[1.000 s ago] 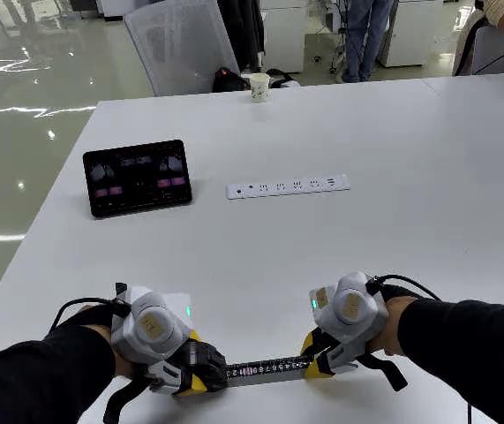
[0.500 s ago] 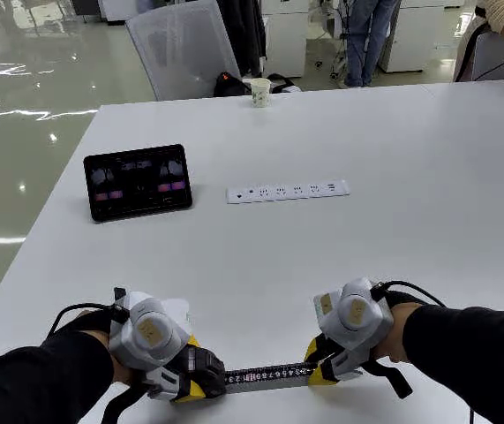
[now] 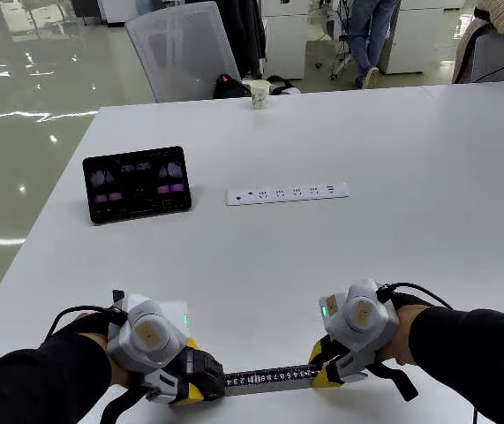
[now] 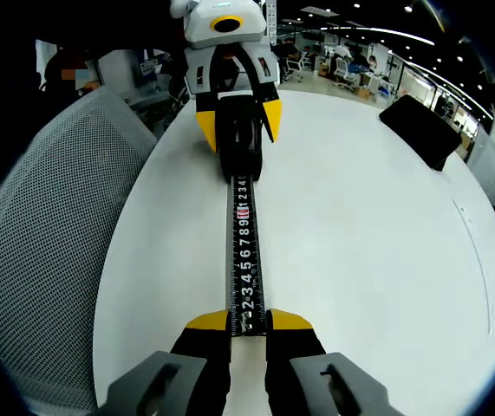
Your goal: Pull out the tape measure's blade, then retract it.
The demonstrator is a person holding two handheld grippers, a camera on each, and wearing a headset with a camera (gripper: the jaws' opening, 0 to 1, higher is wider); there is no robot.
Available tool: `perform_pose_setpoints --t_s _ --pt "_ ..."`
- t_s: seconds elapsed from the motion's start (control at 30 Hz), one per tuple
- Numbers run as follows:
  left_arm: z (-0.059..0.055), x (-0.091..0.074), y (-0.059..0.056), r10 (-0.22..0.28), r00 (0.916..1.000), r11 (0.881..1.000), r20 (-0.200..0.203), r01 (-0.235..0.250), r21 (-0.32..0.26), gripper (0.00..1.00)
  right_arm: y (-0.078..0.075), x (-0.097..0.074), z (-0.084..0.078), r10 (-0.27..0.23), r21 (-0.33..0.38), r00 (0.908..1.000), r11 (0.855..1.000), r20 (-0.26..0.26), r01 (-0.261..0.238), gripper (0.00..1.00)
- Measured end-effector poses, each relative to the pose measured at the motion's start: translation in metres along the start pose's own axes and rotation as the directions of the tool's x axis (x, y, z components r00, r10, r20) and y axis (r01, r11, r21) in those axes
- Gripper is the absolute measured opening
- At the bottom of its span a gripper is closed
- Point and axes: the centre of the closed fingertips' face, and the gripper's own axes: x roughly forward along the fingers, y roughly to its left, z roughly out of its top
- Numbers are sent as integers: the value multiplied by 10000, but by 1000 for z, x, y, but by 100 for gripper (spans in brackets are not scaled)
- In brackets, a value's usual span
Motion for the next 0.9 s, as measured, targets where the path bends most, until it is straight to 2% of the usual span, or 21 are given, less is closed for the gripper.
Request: perform_pose_setpoints --t_s 0.9 --pt "-1 1 -1 -12 10000 10000 42 12 -28 32 2 -9 -16 -68 208 9999 9998 -99 70 11"
